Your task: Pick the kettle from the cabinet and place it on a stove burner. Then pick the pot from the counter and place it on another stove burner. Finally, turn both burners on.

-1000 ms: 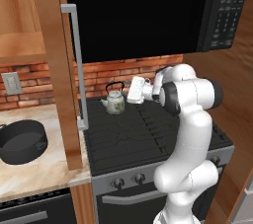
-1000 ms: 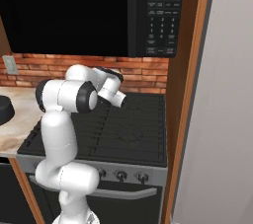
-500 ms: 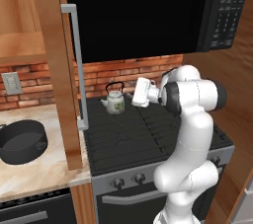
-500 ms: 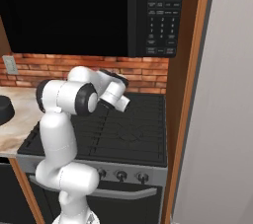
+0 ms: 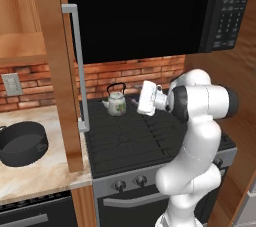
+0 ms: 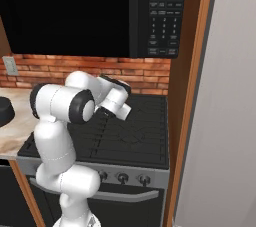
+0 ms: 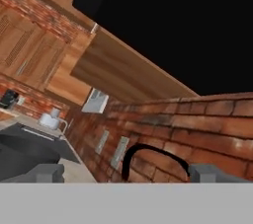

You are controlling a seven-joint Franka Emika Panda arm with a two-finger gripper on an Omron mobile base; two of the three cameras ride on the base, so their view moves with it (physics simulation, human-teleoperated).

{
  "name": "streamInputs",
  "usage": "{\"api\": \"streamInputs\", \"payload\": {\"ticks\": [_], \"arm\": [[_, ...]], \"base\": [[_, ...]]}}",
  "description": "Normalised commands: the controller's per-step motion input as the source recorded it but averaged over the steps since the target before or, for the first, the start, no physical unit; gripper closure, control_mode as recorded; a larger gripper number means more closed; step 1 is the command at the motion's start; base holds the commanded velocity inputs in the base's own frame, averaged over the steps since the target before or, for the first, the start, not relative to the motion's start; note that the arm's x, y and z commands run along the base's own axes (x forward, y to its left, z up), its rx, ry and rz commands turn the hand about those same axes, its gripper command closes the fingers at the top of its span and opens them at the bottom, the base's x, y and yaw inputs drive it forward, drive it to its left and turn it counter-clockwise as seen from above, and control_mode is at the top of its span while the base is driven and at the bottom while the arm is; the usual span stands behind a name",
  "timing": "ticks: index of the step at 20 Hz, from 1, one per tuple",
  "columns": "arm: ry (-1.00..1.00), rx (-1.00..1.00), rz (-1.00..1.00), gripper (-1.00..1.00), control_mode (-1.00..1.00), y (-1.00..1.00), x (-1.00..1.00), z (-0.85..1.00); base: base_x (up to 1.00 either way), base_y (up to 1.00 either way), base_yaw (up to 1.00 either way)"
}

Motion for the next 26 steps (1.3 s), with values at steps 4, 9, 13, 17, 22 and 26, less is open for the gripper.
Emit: {"api": "streamInputs", "payload": {"ticks": [4,9,13,17,22,26], "arm": [[-0.18,0.00,0.00,-1.00,-1.00,0.00,-0.55,0.27],[-0.20,-0.02,0.00,-1.00,-1.00,0.00,-0.57,0.37],[-0.22,-0.03,0.00,-1.00,-1.00,0.00,-0.58,0.40],[-0.24,-0.08,0.00,-1.00,-1.00,0.00,-0.59,0.34],[-0.26,-0.18,0.00,-1.00,-1.00,0.00,-0.58,0.19],[-0.27,-0.20,-0.01,-1.00,-1.00,0.00,-0.59,0.19]], "base": [[0.00,0.00,0.00],[0.00,0.00,0.00],[0.00,0.00,0.00],[0.00,0.00,0.00],[0.00,0.00,0.00],[0.00,0.00,0.00]]}}
